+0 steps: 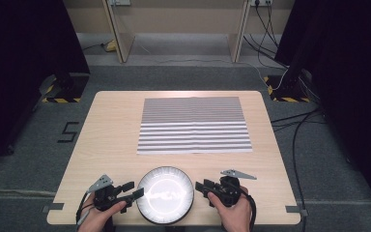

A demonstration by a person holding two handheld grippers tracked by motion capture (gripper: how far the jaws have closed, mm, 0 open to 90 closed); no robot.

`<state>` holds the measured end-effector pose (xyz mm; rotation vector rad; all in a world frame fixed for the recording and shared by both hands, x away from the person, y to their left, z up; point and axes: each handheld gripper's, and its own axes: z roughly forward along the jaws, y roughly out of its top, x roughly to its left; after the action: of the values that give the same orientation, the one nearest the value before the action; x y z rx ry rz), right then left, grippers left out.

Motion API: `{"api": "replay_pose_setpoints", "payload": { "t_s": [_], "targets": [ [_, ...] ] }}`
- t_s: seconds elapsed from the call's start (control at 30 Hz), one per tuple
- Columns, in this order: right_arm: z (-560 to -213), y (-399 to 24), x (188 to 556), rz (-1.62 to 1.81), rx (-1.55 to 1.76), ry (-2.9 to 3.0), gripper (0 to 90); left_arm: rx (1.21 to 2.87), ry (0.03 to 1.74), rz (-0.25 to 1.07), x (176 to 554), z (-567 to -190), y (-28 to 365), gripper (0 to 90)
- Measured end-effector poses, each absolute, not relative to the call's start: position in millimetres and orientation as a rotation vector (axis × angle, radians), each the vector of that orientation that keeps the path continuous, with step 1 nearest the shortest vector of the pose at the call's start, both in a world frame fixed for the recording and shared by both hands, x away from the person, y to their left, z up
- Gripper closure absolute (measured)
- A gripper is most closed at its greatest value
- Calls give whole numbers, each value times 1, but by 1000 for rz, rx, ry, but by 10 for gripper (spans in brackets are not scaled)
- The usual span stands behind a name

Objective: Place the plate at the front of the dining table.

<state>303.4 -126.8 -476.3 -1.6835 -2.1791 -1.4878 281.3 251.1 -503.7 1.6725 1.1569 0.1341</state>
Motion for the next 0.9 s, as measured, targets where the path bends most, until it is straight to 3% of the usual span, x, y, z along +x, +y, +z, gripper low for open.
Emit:
{"api": "replay_pose_setpoints", "payload": {
  "t_s": [0.2,0.4,0.53,0.9],
  "targets": [
    [-474,-117,306,-1419,-1697,-2224,584,1694,1159,159,284,-502,251,394],
    [-470,-111,309,-1388,-1701,-2305,708,1707,1175,169,289,-498,248,398],
    [-469,-110,309,-1374,-1702,-2318,743,1716,1186,164,291,-497,246,417],
    [-468,-97,309,-1252,-1652,-2350,854,1746,1237,135,293,-494,246,595]
  ]
}}
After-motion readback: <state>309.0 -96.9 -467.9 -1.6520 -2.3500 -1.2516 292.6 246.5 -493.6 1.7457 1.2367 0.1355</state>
